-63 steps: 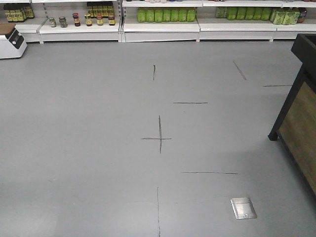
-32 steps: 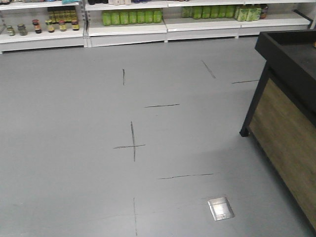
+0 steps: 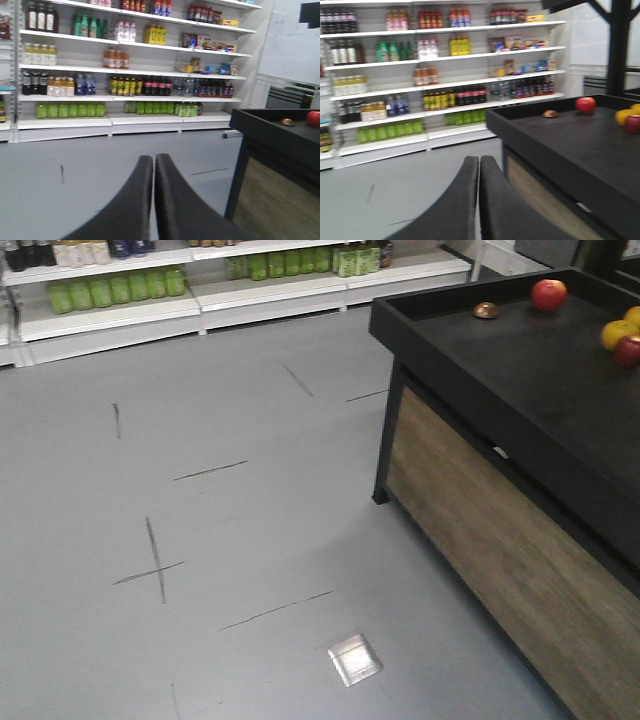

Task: Pick three apples into basket with both arms
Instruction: 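Turn and drive the base up to the table holding the light-blue basket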

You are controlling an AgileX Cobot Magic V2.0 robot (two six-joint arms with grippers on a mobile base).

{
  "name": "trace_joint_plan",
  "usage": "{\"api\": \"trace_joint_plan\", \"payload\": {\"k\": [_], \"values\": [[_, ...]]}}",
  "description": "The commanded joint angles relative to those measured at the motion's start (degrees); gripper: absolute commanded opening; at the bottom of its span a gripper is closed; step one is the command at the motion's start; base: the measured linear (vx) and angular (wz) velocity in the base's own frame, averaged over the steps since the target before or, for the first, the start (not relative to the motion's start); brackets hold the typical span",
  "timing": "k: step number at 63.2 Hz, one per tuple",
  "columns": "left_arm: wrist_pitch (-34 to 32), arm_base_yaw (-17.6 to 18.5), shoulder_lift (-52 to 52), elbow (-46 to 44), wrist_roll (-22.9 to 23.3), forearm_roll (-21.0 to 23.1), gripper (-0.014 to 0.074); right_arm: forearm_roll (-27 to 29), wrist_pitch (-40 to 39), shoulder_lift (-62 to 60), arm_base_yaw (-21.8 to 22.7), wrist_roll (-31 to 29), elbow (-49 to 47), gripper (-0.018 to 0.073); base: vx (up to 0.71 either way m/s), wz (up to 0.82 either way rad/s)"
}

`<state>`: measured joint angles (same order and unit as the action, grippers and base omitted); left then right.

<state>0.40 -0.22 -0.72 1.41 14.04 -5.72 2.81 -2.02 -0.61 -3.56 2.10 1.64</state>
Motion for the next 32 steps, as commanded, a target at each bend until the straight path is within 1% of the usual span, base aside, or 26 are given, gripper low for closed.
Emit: {"api": "trace_joint_plan", "payload": {"k": [1,32], "values": [[-4.03,0.26,-0.84,1.31,0.02,0.38,-0.0006,-0.17,-4.31,-0.59,0.27,0.02,0.8,-0.0009,0.12,-0.59],[-4.03,0.26,-0.84,1.31,0.02,0.38,-0.0006,-0.17,-4.31,-0.59,0.27,0.02,0.8,-0.0009,0.12,-0.62]]}}
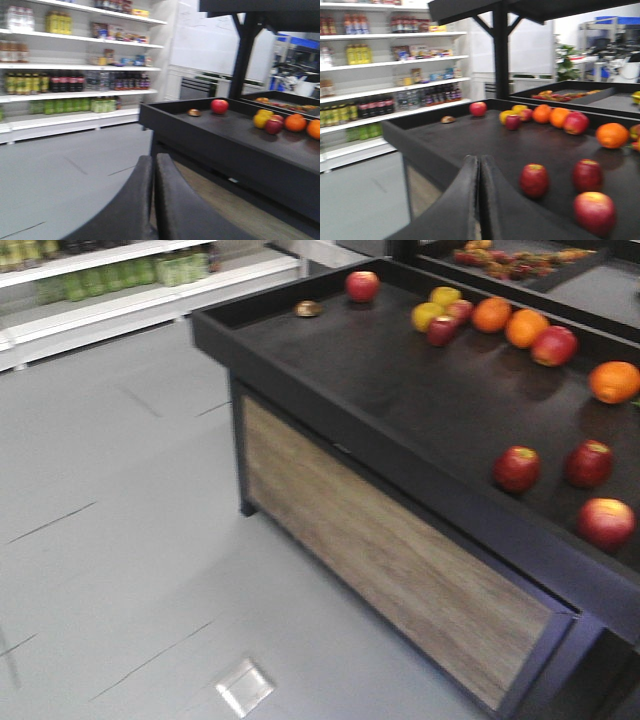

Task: Pick three apples into basket with both arms
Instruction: 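Turn and drive the base up to the table holding the light-blue basket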

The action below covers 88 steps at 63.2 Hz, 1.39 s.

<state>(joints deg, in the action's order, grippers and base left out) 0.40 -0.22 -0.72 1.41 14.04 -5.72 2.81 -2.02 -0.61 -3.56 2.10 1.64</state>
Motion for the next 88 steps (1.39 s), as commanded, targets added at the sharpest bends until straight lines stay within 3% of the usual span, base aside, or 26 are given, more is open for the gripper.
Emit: {"api": "trace_joint_plan", "payload": {"k": [1,34,58,88], "values": [[-4.03,0.26,-0.84,1.31,0.02,0.38,-0.0006,-0.17,-4.31,-0.59,0.27,0.02,0.8,-0.0009,0.13,-0.62],[-4.03,0.26,-0.84,1.31,0.02,0.38,-0.0006,-0.17,-4.31,-0.59,0.27,0.02,0.8,-0.0009,0.14,-0.61],[-4.03,0.26,-0.84,1.31,0.02,0.38,-0.0006,-0.17,-4.31,-0.59,-3.94,0.02,0.8,-0.0009,0.15,-0.58],[-4.03,0.26,-0.84,1.31,0.02,0.38,-0.0006,-0.17,-4.31,-0.59,-3.89,0.02,0.8,-0.0009,0.12,-0.45]]}}
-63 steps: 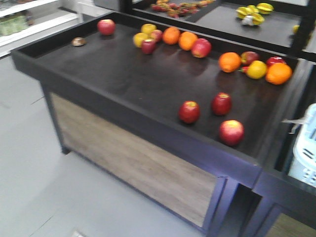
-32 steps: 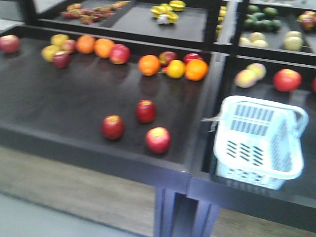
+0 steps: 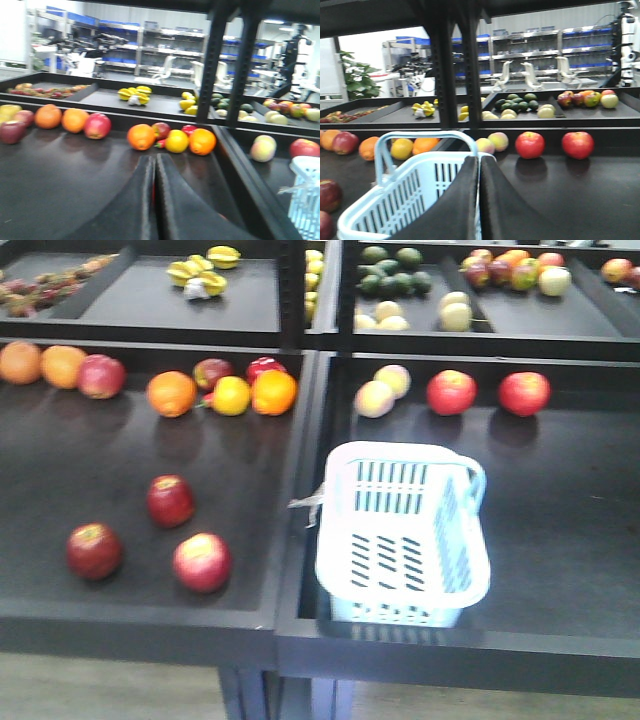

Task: Pick three apples into basket with both arms
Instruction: 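Turn and drive the base up to the table holding the light-blue basket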

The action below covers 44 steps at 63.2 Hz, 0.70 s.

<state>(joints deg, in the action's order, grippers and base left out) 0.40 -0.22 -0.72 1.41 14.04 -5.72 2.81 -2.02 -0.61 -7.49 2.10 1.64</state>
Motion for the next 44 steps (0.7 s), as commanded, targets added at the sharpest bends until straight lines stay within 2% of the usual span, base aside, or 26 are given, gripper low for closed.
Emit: {"api": "trace_joint_plan", "payload": {"k": [1,20,44], "values": [[-4.03,0.26,-0.84,1.31,0.02,0.38,-0.0006,-0.17,-4.31,-0.59,0.03,0.02,0.8,-0.0009,0.1,-0.36],[-4.03,0.26,-0.84,1.31,0.02,0.38,-0.0006,-0.17,-4.31,-0.59,0.03,0.02,0.8,-0.0009,0.08,-0.27],[-4.03,0.26,-0.84,1.31,0.02,0.38,-0.0006,-0.17,-4.31,-0.59,0.03,0.02,0.8,-0.0009,0.06,-0.07]]}}
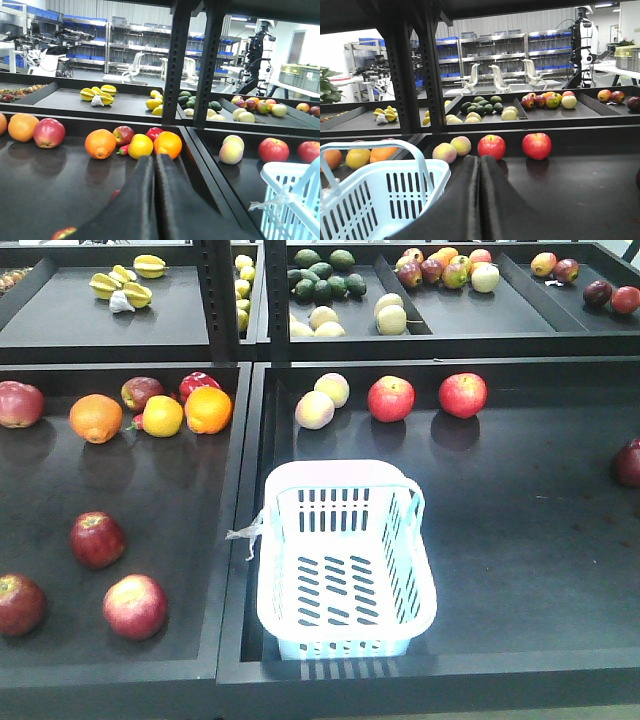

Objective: Pick three apples into basket with both arms

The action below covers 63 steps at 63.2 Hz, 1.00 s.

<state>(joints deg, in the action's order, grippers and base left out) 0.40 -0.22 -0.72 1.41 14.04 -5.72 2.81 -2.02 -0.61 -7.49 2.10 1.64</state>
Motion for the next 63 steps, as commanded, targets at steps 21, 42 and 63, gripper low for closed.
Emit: {"api": "trace_joint_plan", "payload": {"k": [21,42,63], "values": [[-4.03,0.26,-0.84,1.31,0.02,0.38,-0.0006,-0.17,-4.31,-0.59,0.03,0.02,0.8,-0.0009,0.08,0.0],[-4.03,0.26,-0.84,1.31,0.02,0.38,-0.0006,-0.17,-4.31,-0.59,0.03,0.02,0.8,-0.0009,0.12,0.05],[-4.03,0.26,-0.84,1.31,0.02,0.38,-0.0006,-0.17,-4.31,-0.59,0.03,0.02,0.8,-0.0009,0.1,0.08]]}}
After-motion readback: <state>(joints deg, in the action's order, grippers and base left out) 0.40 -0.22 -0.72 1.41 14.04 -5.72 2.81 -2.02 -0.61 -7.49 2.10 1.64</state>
